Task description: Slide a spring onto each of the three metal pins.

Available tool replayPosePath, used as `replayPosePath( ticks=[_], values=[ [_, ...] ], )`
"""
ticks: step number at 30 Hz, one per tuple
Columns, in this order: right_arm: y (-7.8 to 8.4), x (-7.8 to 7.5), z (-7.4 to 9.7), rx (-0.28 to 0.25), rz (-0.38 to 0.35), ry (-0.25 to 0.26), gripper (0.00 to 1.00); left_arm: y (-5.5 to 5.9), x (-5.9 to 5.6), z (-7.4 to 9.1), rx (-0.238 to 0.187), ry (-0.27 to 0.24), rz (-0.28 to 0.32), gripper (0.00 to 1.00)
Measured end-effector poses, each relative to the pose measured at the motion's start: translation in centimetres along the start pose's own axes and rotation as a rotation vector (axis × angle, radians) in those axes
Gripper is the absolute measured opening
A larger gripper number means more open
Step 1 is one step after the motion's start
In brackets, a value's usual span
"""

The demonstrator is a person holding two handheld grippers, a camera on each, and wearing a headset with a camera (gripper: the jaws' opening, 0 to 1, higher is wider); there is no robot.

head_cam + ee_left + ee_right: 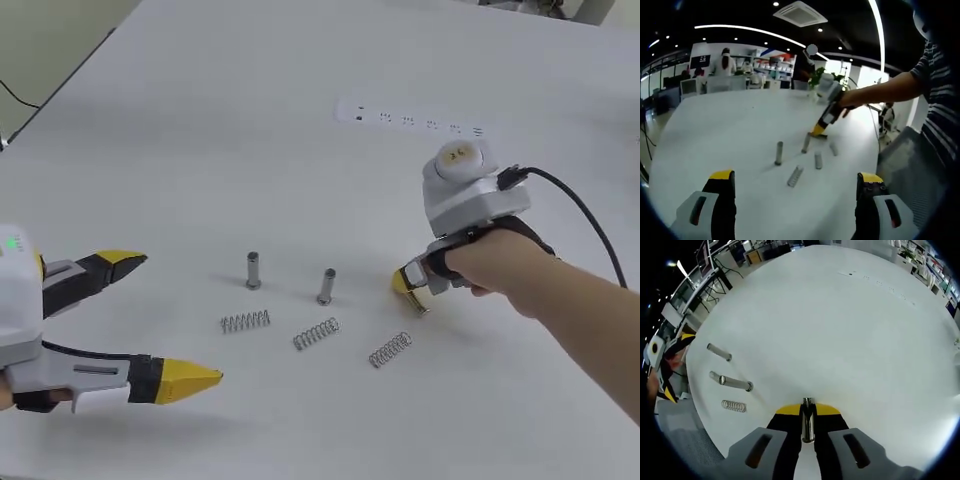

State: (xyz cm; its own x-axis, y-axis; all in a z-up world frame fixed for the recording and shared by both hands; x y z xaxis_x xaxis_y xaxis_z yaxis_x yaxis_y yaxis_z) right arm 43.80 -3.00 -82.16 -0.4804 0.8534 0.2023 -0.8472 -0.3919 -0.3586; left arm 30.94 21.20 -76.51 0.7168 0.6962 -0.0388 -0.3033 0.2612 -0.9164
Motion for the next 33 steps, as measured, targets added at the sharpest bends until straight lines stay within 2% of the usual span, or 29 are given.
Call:
replayPosePath(
  ticks=[10,33],
  values=[
    [0.1,-0.1,0.9,-0.039,-0.004,-0.020,0.05,0.0,0.0,-0.1,0.003,-0.003,-0.004,0.98],
    [-0.5,0.8,2.3,-0.145,0.041,-0.062,0.05,-0.2,-0.1,0.0,0.006,-0.003,-0.012,0.98]
  ],
)
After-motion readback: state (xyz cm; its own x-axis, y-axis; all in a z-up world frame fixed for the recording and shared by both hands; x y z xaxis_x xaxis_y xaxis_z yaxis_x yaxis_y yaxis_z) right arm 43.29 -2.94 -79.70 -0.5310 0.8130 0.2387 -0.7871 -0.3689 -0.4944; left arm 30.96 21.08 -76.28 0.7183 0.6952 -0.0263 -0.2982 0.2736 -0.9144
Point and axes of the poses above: the centre of the closed fingertips' face, and the gripper's own axes: z roughly backward along the fingers, x roughly to its left, y roughly out of its underside, the point moved 4 cm from there along z, roughly backward along the fingers, and after that the axes turned 8 degrees about -z, right-handed, at the moved point
